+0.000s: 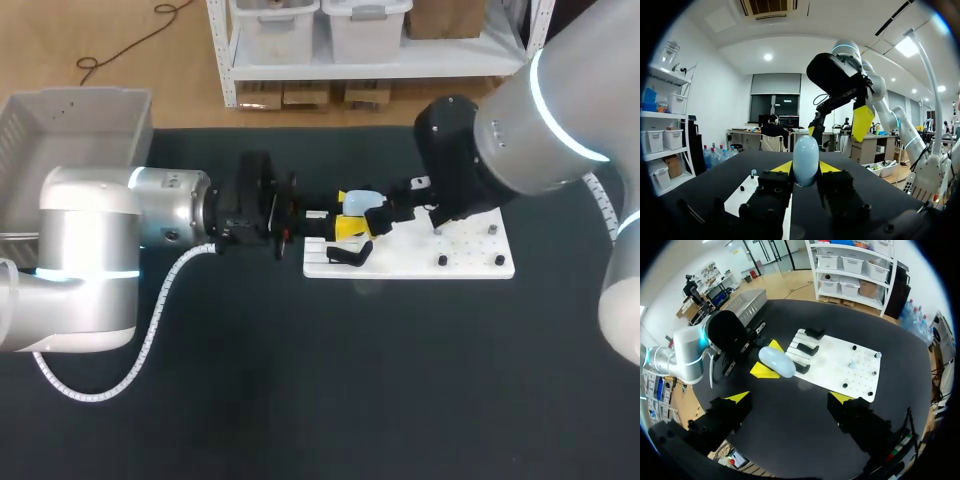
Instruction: Pick up each earbud case from the left stands, insert the matching earbuds, close the lid, and place the case in the box.
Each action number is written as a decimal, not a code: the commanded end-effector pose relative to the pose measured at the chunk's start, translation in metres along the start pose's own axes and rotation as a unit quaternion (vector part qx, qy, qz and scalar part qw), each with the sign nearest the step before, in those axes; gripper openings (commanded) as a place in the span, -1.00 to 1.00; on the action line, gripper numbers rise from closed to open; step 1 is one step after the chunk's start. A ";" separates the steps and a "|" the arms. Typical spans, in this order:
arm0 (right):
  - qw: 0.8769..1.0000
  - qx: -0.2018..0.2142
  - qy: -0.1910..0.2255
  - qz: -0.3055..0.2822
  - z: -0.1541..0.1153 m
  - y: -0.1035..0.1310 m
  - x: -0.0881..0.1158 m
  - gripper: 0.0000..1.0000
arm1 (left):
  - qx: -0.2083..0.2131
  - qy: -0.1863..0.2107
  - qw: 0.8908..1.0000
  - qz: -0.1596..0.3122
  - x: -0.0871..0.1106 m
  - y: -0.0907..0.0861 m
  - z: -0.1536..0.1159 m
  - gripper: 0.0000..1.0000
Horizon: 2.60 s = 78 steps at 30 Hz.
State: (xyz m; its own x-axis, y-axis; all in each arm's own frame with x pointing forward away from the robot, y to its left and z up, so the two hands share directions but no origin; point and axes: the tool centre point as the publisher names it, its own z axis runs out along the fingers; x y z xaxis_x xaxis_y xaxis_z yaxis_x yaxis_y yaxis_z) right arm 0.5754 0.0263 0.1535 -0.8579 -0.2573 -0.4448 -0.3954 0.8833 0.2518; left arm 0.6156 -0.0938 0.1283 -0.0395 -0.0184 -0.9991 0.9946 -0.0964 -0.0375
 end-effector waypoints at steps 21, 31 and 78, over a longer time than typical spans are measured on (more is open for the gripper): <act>1.000 0.013 0.010 0.025 0.020 -0.019 -0.020 1.00 | -0.001 -0.001 1.000 0.001 0.001 -0.001 0.000 -1.00; 0.999 0.015 0.011 0.028 0.023 -0.020 -0.023 1.00 | -0.001 -0.001 1.000 0.001 0.001 -0.001 0.000 -1.00; 0.993 0.078 0.094 0.007 -0.010 -0.114 -0.041 1.00 | -0.010 -0.010 1.000 0.026 0.009 -0.013 -0.028 -1.00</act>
State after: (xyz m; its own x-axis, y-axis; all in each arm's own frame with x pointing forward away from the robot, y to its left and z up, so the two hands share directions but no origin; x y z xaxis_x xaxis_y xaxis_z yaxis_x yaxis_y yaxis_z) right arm 0.6342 -0.0687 0.1579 -0.8957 -0.2836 -0.3425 -0.3384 0.9344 0.1112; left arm 0.6074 -0.0661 0.1200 0.0075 -0.0410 -0.9991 0.9966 -0.0813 0.0108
